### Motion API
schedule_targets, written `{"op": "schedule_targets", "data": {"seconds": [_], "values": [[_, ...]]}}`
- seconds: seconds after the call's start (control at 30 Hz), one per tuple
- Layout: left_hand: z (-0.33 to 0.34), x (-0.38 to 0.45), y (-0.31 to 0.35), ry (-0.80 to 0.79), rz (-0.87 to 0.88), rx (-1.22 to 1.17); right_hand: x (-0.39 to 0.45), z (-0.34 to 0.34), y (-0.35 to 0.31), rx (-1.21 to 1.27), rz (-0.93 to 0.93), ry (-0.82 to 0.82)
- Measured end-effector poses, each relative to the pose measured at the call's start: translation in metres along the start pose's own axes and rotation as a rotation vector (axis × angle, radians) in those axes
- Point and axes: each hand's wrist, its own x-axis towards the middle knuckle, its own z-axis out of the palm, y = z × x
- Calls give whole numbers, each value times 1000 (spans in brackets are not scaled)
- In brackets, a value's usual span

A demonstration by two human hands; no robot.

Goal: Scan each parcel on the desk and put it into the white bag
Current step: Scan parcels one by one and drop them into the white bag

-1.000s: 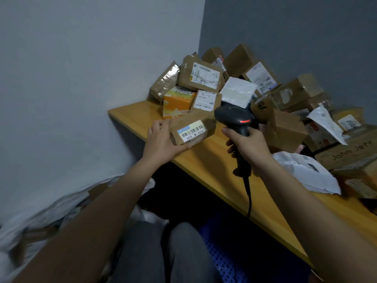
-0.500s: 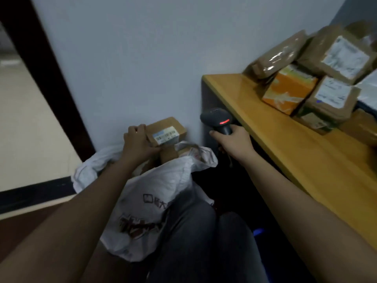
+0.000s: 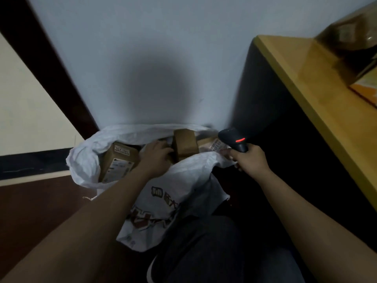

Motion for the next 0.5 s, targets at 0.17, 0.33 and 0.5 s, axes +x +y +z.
{"op": "schedule_targets", "data": {"seconds": [0.17,0.33,0.5], "values": [[15,15,46,-107,87,-149,31,7,26,23,101,67],[19,20,57,-153,146,-122,34,34,45,342,122,-73],[7,7,58,-81,212,-73,28,52,44,329,82,-190]]}}
